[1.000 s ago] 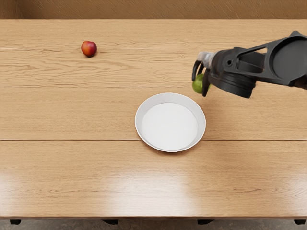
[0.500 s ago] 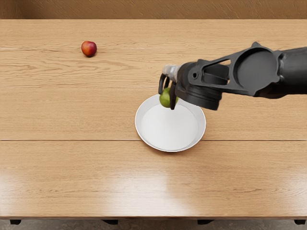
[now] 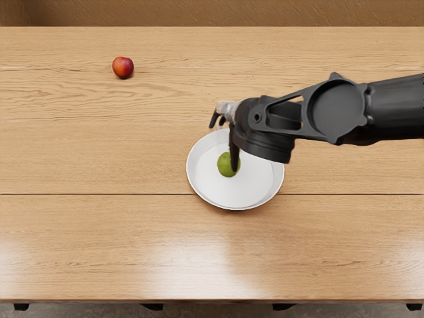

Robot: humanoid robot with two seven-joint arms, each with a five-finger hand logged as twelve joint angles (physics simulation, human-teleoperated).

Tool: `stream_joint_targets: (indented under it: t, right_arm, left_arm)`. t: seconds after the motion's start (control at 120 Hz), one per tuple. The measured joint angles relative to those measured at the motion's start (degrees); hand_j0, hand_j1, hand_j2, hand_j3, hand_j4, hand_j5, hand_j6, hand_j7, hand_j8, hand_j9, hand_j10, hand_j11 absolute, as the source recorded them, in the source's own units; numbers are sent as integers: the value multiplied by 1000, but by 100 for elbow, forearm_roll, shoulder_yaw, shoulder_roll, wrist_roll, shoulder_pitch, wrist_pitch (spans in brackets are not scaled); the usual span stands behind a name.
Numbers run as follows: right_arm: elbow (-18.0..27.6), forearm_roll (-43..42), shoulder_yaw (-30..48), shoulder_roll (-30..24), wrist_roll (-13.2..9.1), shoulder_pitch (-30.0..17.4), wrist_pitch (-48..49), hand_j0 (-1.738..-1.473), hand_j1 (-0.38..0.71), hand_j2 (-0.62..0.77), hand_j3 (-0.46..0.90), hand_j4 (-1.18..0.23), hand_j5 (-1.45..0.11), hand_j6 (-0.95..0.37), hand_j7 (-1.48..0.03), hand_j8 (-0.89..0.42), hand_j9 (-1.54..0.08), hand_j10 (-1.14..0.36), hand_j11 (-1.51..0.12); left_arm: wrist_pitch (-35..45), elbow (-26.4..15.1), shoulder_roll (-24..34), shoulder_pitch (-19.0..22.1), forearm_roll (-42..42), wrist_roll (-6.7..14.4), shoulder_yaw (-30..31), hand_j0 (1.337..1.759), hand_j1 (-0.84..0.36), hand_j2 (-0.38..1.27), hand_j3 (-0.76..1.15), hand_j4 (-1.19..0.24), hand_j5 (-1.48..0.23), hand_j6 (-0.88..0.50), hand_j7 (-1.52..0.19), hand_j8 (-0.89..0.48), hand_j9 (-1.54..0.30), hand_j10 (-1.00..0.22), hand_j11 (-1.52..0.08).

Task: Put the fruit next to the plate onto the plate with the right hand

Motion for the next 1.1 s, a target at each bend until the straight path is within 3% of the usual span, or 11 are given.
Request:
stream_joint_targets:
  t: [0.15, 0.3, 0.45, 0.575, 0.717, 0.825, 1.1]
  right_arm:
    - [-50, 90, 203, 20, -1, -55, 32, -1658, -221, 87, 0, -157, -231, -75, -213, -68, -227, -158, -229]
    - [-207, 372, 1527, -156, -1, -729, 575, -1658, -288, 42, 0, -76, -111, -37, -102, -33, -109, -76, -110]
    - [-547, 1016, 3839, -479, -1, -2194, 2689, -1658, -320, 20, 0, -37, -53, -18, -49, -16, -52, -37, -53]
    - [-761, 2511, 4930, -1045, -1, -3063, 4460, -1658, -333, 11, 0, -20, -29, -10, -27, -9, -28, -20, -29]
    - [-785, 4021, 5345, -1728, -1, -3598, 5092, -1658, -341, 6, 0, -10, -14, -4, -13, -4, -14, -10, -14]
    - [-740, 4717, 5445, -2154, -1, -3942, 5233, -1658, -344, 3, 0, -5, -8, -2, -8, -2, -8, -5, -8]
    - [-608, 5278, 5485, -3676, -1, -4727, 5305, -1658, -348, 1, 0, 0, -2, 2, -2, 2, -2, 0, -2]
  left_arm:
    - [0, 0, 0, 2, 0, 0, 0, 1658, 330, 3, 0, -16, -21, -17, -21, -17, -21, -16, -21]
    - [0, 1, 0, 0, 0, 0, 0, 1658, 330, 3, 0, -17, -21, -17, -21, -17, -21, -16, -21]
    - [0, 1, 0, 0, 0, 0, -2, 1658, 330, 3, 0, -17, -21, -17, -21, -17, -21, -16, -21]
    - [0, 1, 0, 1, 0, 0, -4, 1658, 330, 3, 0, -17, -21, -17, -21, -17, -21, -16, -21]
    - [0, 2, 0, -18, 0, 0, -1, 1658, 330, 3, 0, -17, -21, -17, -21, -17, -21, -16, -21]
    - [0, 1, 0, -18, 0, 0, 0, 1658, 330, 4, 0, -17, -21, -17, -21, -17, -21, -16, -21]
    - [0, -4, 0, -24, 0, 0, -5, 1658, 330, 4, 0, -17, -21, -17, -21, -17, -21, -16, -21]
